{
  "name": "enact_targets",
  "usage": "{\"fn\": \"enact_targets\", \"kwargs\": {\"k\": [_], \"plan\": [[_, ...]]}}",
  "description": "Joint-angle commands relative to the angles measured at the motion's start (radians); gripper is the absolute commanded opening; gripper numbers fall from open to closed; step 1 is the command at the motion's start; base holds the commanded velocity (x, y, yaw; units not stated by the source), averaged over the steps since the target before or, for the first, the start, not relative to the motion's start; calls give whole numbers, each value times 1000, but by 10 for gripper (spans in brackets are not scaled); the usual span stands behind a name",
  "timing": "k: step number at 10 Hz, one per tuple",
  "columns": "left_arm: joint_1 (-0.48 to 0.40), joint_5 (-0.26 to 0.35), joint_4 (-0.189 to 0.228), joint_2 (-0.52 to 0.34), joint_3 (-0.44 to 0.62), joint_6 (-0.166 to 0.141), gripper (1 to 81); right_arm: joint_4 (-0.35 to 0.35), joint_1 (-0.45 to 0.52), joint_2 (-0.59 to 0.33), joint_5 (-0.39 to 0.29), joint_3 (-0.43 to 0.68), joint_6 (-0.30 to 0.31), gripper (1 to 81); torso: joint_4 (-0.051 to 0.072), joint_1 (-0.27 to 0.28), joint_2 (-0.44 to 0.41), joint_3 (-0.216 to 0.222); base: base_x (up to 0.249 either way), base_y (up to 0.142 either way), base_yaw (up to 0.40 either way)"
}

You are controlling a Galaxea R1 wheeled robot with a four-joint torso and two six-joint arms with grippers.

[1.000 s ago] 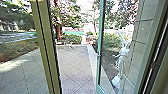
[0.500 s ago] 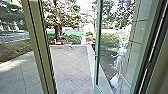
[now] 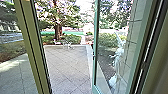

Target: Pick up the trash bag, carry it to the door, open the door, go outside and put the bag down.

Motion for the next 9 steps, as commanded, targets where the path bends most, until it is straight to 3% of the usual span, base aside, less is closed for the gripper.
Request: {"fn": "enact_targets", "kwargs": {"k": [1, 6, 9], "plan": [[-55, 53, 6, 0, 0, 8, 10, 4, 49, 3, -58, 3, 2, 811, 0, 0, 0, 0, 0, -83, 0], [-55, 53, 6, 0, 0, 8, 10, 2, 52, 8, -58, 3, 2, 811, 0, 0, 0, 0, 0, -74, 0], [-55, 53, 6, 0, 0, 8, 10, 2, 55, 8, -58, 3, 2, 811, 0, 0, 0, 0, 0, 0, 0]]}}
